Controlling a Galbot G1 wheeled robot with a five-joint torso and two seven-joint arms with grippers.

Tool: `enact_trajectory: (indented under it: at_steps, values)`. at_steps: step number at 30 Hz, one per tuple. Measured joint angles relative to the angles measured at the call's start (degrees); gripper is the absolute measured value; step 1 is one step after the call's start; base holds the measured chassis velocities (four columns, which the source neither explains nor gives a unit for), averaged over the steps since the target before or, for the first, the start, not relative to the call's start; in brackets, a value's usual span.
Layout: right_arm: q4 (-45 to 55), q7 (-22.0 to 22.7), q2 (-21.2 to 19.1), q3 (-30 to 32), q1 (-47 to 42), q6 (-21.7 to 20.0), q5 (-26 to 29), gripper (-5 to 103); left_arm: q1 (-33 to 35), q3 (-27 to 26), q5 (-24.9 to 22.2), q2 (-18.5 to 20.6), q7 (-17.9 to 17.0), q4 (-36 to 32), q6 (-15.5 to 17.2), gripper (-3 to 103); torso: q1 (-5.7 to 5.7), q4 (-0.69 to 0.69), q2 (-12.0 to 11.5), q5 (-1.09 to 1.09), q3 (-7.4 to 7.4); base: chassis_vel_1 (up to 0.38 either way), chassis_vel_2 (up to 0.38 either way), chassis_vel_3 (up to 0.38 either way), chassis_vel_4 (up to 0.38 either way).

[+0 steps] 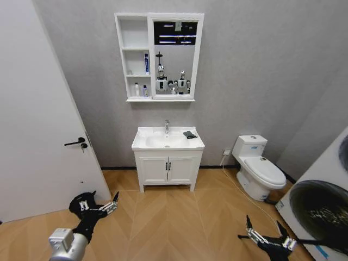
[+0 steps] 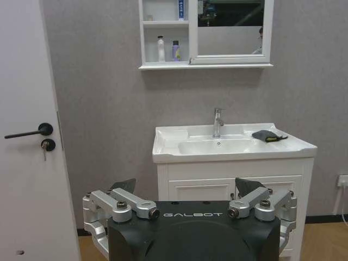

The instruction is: Move facial cleanser and shampoo from washbasin to cabinet, then wipe washbasin with towel.

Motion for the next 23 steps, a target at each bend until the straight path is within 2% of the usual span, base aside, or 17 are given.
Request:
enact_trajectory:
  at_steps: [4,11,15,23]
  values:
    - [0.0,0.0,0.0,0.0,0.0,0.0,0.0,100,0.0,0.0,0.0,0.0,0.1,0.0,0.0,100,0.02,-0.06,0.0,0.02,0.02,0.004,-0.043,-0.088,0.082]
    - [0.0,0.0,0.0,0.0,0.0,0.0,0.0,100,0.0,0.0,0.0,0.0,0.1,0.0,0.0,100,0.13,0.02,-0.1,0.01,0.05,-0.059,0.020,0.097,-0.038]
    - [0.0,0.0,0.0,0.0,0.0,0.0,0.0,100,0.0,0.0,0.0,0.0,0.1,0.0,0.0,100,0.07,-0.03,0.0,0.00,0.03,0.000,0.005,0.030,-0.015]
    - [0.0,0.0,0.0,0.0,0.0,0.0,0.0,100,0.0,0.0,0.0,0.0,0.1,0.0,0.0,100,0.04,0.00,0.0,0.00,0.02,0.027,0.007,0.002,0.013]
